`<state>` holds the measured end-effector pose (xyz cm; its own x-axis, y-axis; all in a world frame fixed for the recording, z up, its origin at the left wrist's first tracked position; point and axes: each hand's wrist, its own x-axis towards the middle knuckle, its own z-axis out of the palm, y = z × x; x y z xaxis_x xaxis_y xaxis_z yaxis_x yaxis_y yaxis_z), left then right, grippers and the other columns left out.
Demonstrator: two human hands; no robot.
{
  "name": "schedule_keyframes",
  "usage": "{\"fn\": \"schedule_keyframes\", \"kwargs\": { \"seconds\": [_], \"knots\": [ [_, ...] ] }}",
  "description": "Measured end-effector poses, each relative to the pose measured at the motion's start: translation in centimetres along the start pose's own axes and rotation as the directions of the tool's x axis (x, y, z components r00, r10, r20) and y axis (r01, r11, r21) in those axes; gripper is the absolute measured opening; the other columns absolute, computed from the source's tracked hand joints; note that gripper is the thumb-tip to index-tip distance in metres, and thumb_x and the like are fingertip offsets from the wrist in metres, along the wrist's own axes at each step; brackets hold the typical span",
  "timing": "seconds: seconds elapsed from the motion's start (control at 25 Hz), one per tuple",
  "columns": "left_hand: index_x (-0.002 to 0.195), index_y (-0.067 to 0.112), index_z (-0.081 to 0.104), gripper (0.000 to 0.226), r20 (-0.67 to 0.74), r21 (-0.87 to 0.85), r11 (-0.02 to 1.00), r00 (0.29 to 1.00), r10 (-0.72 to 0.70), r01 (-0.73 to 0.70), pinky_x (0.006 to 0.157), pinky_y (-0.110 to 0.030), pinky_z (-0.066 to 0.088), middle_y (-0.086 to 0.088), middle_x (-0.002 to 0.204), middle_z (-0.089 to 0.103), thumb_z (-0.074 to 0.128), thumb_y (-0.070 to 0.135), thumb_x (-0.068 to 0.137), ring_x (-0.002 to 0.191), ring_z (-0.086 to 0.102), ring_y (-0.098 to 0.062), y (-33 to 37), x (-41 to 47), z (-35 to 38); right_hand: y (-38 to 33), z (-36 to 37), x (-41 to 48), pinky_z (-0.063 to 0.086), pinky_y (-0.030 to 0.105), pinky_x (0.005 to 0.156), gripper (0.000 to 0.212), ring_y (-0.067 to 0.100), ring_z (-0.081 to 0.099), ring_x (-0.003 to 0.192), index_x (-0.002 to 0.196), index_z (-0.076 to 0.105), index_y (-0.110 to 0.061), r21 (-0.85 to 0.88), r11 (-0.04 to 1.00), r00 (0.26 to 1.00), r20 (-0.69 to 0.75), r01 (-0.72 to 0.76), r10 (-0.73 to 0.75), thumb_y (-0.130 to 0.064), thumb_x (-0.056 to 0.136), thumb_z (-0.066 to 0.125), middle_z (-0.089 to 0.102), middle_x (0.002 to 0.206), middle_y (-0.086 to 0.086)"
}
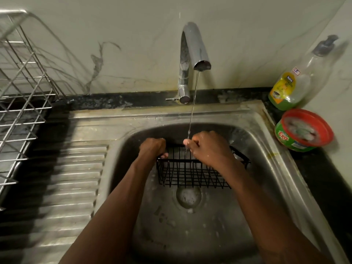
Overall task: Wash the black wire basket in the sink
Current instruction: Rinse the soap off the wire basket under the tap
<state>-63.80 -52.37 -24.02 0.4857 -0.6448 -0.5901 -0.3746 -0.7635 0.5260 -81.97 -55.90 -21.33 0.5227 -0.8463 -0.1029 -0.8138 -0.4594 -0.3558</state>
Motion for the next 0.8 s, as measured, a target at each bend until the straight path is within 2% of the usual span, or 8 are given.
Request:
{"fn": "schedule_keyframes", "kwargs": {
  "seconds": [0.08,0.12,0.2,0.32,0.44,0.56,0.68,0.8],
  "knots": [
    [0.094,0.001,0.067,0.03,0.081,0.004,1.0,0.996,-0.031,0.031,0.1,-0.048,0.053,-0.013,0.086,0.067,0.044,0.018,0.101,0.074,0.063,-0.023,0.2,1.5,0.2,-0.7,-0.6,-0.5,0.036,0.026,0.053,0.05,0.011,0.053,0.053,0.068,0.058,-0.021,0.011,0.999,0.996,-0.076,0.047,-0.046,-0.054,0.103,0.046,0.055,0.058,-0.004],
    [0.1,-0.003,0.067,0.03,0.131,-0.052,0.996,0.989,-0.061,0.069,0.075,-0.036,0.051,-0.011,0.078,0.064,0.046,0.018,0.101,0.067,0.058,-0.02,0.3,1.8,0.3,-1.1,-0.3,-1.0,0.033,0.025,0.05,0.053,0.01,0.05,0.05,0.066,0.056,-0.021,0.004,0.998,0.994,-0.091,0.057,-0.056,-0.056,0.104,0.042,0.053,0.056,-0.005],
    [0.109,-0.009,0.065,0.03,0.229,-0.157,0.984,0.972,-0.047,0.085,0.071,-0.027,0.058,-0.008,0.073,0.068,0.052,0.017,0.099,0.069,0.066,-0.022,0.1,2.4,0.4,-1.8,0.9,-1.9,0.024,0.025,0.045,0.06,0.011,0.042,0.044,0.062,0.053,-0.02,-0.061,0.997,0.984,-0.166,0.054,-0.063,-0.058,0.105,0.033,0.051,0.053,-0.005],
    [0.098,0.002,0.067,0.027,0.079,-0.07,0.991,0.99,-0.113,0.118,0.068,-0.031,0.061,-0.008,0.078,0.074,0.063,0.029,0.093,0.07,0.074,-0.023,0.4,1.0,-0.5,-1.8,1.9,-1.4,0.021,0.024,0.043,0.063,0.012,0.035,0.038,0.055,0.047,-0.02,-0.133,0.989,0.942,-0.319,0.066,-0.106,-0.052,0.107,0.032,0.045,0.046,-0.006],
    [0.085,0.019,0.06,0.024,-0.205,0.106,0.975,0.955,0.215,-0.196,0.048,-0.017,0.041,0.0,0.073,0.062,0.057,0.038,0.099,0.061,0.06,-0.01,1.7,-2.3,-0.8,-1.1,1.4,1.3,0.037,0.026,0.049,0.062,0.015,0.05,0.045,0.062,0.053,-0.016,-0.002,0.998,0.98,-0.189,0.068,-0.067,-0.051,0.107,0.031,0.051,0.053,-0.005],
    [0.073,0.015,0.065,0.043,-0.22,0.354,0.733,0.71,0.669,-0.581,0.056,-0.033,0.055,-0.001,0.063,0.064,0.041,0.036,0.102,0.055,0.062,-0.018,1.7,-4.6,1.6,-0.9,1.4,2.6,0.046,0.029,0.054,0.061,0.022,0.057,0.054,0.073,0.067,-0.017,-0.061,0.998,0.977,-0.211,0.018,-0.031,-0.053,0.106,0.03,0.064,0.063,0.004],
    [0.064,0.021,0.053,0.052,-0.225,0.492,0.63,0.612,0.758,-0.601,0.052,-0.032,0.048,0.004,0.056,0.058,0.027,0.037,0.106,0.047,0.054,-0.015,0.6,-3.0,3.0,-0.6,1.9,1.3,0.031,0.022,0.045,0.058,0.011,0.045,0.043,0.069,0.067,-0.018,-0.107,0.993,0.925,-0.379,-0.056,0.011,-0.046,0.107,0.034,0.054,0.052,-0.006],
    [0.066,0.018,0.058,0.055,-0.301,0.457,0.747,0.707,0.64,-0.482,0.058,-0.029,0.044,-0.001,0.062,0.062,0.028,0.04,0.106,0.056,0.062,-0.022,2.1,-3.1,3.2,-0.2,2.2,-0.7,0.041,0.029,0.057,0.048,0.017,0.056,0.051,0.07,0.063,-0.021,-0.137,0.988,0.901,-0.433,-0.072,0.006,-0.04,0.106,0.037,0.061,0.059,-0.004]
  ]
}}
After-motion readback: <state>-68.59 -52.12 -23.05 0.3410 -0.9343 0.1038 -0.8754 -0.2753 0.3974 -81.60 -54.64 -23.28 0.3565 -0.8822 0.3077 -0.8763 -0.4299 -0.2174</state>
